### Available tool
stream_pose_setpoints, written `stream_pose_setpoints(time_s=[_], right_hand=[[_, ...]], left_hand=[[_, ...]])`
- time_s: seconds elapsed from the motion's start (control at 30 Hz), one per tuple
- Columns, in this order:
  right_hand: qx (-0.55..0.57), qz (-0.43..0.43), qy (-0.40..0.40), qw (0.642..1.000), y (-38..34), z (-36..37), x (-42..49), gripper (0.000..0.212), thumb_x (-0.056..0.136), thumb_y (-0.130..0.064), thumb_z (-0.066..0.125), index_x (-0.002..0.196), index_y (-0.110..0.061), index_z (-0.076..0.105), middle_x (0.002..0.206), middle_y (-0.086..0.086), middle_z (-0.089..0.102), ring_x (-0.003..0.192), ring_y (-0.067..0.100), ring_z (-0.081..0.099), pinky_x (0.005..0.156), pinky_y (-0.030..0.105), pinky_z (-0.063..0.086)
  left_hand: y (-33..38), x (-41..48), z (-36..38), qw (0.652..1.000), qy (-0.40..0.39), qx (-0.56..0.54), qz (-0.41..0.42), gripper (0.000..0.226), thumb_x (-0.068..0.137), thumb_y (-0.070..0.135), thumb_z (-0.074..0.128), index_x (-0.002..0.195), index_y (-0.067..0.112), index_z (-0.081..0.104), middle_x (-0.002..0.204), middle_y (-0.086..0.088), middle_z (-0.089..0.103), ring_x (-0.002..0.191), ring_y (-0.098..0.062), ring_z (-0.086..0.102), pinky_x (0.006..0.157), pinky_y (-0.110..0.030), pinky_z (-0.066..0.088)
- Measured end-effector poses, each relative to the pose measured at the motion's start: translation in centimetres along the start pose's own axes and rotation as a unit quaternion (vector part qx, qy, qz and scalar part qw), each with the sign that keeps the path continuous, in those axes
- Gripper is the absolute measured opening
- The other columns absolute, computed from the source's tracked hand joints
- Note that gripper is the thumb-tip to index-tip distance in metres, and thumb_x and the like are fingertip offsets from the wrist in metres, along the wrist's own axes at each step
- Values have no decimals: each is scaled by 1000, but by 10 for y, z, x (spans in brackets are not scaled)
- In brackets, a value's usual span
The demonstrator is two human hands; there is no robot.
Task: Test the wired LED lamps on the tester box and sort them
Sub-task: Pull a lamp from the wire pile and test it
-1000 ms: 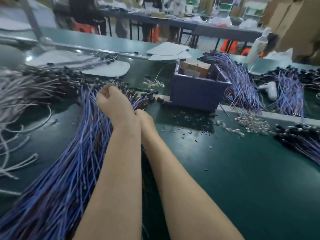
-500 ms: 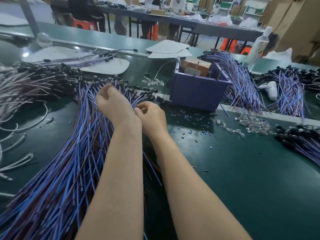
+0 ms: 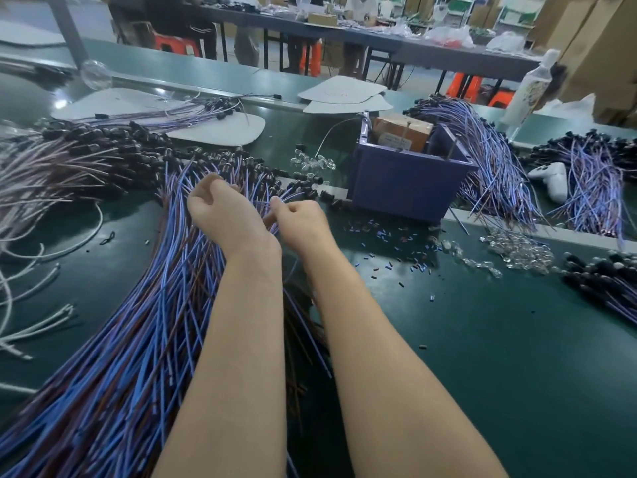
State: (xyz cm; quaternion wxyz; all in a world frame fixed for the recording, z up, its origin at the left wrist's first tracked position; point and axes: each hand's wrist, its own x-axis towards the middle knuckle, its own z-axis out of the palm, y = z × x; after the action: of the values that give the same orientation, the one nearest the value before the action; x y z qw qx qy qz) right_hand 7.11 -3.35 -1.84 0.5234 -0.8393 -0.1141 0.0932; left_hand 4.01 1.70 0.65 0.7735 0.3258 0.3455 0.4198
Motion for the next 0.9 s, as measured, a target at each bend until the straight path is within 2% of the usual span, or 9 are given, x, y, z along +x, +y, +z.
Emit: stream_pose_setpoints(time_s=[0.17, 0.27, 0.33, 0.43, 0.53, 0.6, 0.7, 0.8, 0.9], right_hand=[[243, -34, 84, 966, -21, -31, 1, 42, 100, -28, 42, 63, -15, 54, 43, -10, 41, 42, 5, 36, 46, 18, 29], [362, -74, 66, 927, -29, -63, -3, 39, 100, -26, 43, 65, -12, 55, 40, -8, 40, 36, 3, 32, 39, 14, 26], [343, -79, 23, 936, -23, -81, -6, 40, 100, -25, 43, 67, -10, 59, 42, -8, 38, 38, 6, 30, 40, 16, 24], [122, -19, -29, 992, -3, -98, -13, 38, 101, -26, 42, 79, -6, 66, 41, -7, 37, 38, 8, 30, 39, 17, 25], [-24, 28, -49, 998, 17, -112, -23, 35, 101, -22, 41, 81, -7, 65, 39, -7, 39, 35, 8, 29, 36, 17, 25], [106, 10, -13, 994, 27, -124, -31, 33, 102, -19, 40, 76, -8, 59, 39, -8, 35, 32, 6, 26, 33, 15, 23], [268, 12, 13, 963, 38, -142, -43, 33, 103, -17, 36, 74, -7, 50, 39, -7, 32, 33, 6, 25, 34, 15, 21], [178, 62, 36, 981, 57, -155, -56, 34, 102, -16, 37, 73, -6, 50, 43, -3, 33, 33, 5, 26, 35, 14, 20], [312, 20, 69, 947, 65, -175, -66, 31, 102, -15, 37, 77, -5, 53, 42, -6, 34, 36, 6, 28, 38, 16, 22]], left_hand=[[-1, 5, -1, 1000, 3, 7, 0, 19, 92, 2, 36, 96, 13, 51, 85, -3, 51, 72, -14, 46, 72, -27, 38], [-2, 5, 0, 1000, 1, 10, 5, 20, 91, 1, 36, 94, 13, 51, 81, -1, 50, 66, -11, 45, 68, -26, 38], [-5, 2, 2, 999, -22, 21, 10, 20, 90, 1, 36, 90, 14, 51, 81, 0, 50, 63, -8, 46, 65, -23, 39], [-15, -11, 13, 992, -114, 59, -2, 19, 91, 2, 38, 85, 15, 51, 80, 2, 56, 63, -6, 52, 64, -22, 42], [-32, -30, 24, 964, -222, 143, -34, 19, 94, 8, 42, 79, 16, 49, 73, 4, 57, 63, -7, 52, 60, -21, 42], [-45, -38, 26, 946, -255, 194, -57, 22, 93, 11, 45, 74, 18, 50, 74, 2, 57, 69, -12, 53, 67, -28, 44], [-61, -36, 26, 943, -220, 238, -82, 12, 93, 16, 44, 85, 14, 53, 90, -4, 57, 84, -19, 53, 83, -35, 46], [-68, -31, 24, 962, -146, 205, -103, 9, 94, 15, 40, 93, 10, 48, 86, -4, 52, 77, -20, 50, 70, -27, 40], [-70, -38, 24, 970, -129, 195, -70, 9, 93, 14, 39, 86, 15, 44, 78, 0, 49, 64, -14, 44, 58, -24, 36]])
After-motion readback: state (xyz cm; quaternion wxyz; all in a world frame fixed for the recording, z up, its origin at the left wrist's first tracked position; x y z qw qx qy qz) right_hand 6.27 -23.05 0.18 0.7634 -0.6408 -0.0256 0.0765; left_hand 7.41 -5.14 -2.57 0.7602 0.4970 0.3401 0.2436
